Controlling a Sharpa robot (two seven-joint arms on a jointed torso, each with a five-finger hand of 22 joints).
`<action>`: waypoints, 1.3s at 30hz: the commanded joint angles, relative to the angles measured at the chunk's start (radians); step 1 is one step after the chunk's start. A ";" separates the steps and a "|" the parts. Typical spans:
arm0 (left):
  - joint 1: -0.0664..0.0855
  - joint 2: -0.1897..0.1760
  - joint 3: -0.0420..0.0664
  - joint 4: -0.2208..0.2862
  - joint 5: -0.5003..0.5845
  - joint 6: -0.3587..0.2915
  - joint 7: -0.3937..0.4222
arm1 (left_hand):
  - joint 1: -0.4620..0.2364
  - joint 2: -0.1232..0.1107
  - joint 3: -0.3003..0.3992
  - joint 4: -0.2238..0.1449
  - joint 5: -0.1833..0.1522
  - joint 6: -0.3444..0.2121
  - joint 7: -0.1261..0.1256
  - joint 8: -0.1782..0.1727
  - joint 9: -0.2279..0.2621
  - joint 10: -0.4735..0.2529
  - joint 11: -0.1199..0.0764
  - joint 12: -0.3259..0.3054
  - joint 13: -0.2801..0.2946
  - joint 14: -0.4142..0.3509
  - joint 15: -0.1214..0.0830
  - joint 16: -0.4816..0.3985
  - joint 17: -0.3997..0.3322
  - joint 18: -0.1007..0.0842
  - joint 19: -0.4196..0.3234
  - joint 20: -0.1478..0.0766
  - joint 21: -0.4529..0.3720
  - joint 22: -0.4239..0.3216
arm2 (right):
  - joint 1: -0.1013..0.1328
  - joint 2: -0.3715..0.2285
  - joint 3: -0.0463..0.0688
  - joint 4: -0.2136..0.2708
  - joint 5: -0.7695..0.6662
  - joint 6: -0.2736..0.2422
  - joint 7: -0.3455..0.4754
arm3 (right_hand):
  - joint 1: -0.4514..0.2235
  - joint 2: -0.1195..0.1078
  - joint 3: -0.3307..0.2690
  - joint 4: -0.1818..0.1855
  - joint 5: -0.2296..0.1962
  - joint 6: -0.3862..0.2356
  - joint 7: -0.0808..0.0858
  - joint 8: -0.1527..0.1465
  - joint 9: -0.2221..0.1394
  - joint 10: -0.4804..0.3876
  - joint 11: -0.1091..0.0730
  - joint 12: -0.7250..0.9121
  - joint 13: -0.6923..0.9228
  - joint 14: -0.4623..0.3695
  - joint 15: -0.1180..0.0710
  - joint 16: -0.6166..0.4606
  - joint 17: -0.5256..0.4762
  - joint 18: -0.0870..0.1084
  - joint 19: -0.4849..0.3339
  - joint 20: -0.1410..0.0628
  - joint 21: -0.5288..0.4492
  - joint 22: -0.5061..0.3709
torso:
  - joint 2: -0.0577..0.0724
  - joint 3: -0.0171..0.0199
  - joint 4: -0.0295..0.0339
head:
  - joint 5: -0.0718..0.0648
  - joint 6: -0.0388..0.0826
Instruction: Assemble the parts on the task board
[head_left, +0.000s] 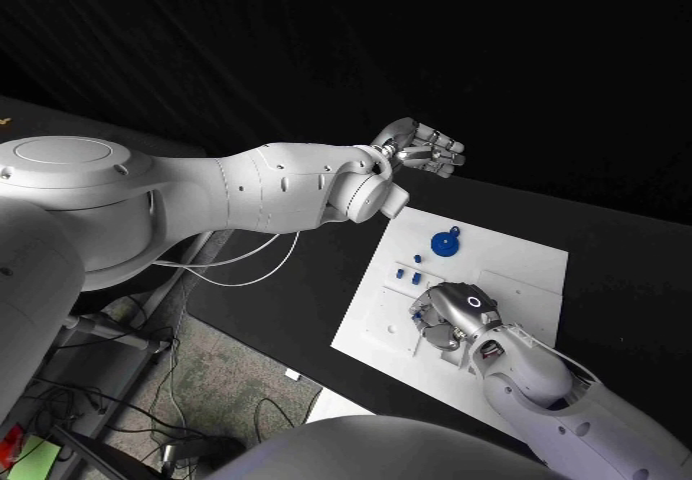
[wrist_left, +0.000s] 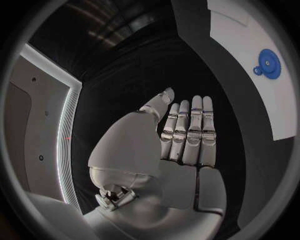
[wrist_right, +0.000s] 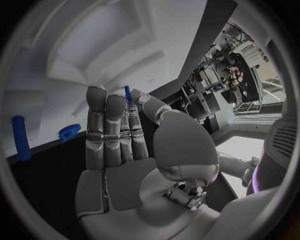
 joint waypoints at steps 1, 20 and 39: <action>0.002 0.003 0.001 0.000 0.002 0.008 0.004 | 0.013 0.001 -0.001 0.003 0.001 0.004 0.003 -0.002 -0.001 -0.008 -0.001 0.001 -0.001 0.005 -0.001 -0.002 0.001 -0.004 -0.002 -0.002 0.003 0.001 | -0.002 -0.001 -0.005 -0.002 -0.015 0.021 -0.002 | 0.001 0.008 0.003 0.002 -0.001 0.001 0.000 0.006 0.001 0.005 0.000 0.003 0.001 0.002 -0.005 0.001 -0.001 0.017 0.037 -0.006 0.003 -0.001 | 0.000 0.0004 0.0001 | 0.001 0.000; 0.002 0.006 0.001 -0.003 0.002 0.010 0.002 | 0.013 0.002 0.001 0.005 0.001 0.004 0.003 -0.002 -0.001 -0.008 -0.001 0.001 -0.001 0.004 -0.001 -0.002 0.001 -0.003 -0.003 -0.002 0.003 0.007 | -0.002 0.004 -0.017 -0.004 -0.018 0.011 -0.006 | 0.001 0.010 0.002 0.001 -0.005 0.001 0.000 0.006 0.001 0.004 0.000 0.003 0.001 0.001 -0.005 0.001 -0.004 0.017 0.037 -0.006 -0.001 -0.004 | 0.000 -0.0001 0.0007 | 0.003 0.002; 0.002 0.009 0.001 -0.007 0.002 0.016 -0.001 | 0.013 0.002 0.001 0.007 0.001 0.004 0.003 -0.002 -0.001 -0.008 -0.001 0.001 -0.001 0.004 -0.001 -0.002 0.001 -0.003 -0.004 -0.002 0.003 0.011 | -0.002 0.010 -0.018 -0.006 0.006 -0.039 -0.020 | -0.015 0.014 -0.024 0.022 -0.049 -0.089 0.024 0.004 -0.005 -0.110 0.033 0.002 -0.002 -0.005 0.017 0.003 -0.012 0.027 0.033 0.013 -0.041 -0.021 | 0.000 -0.0003 0.0004 | 0.005 0.003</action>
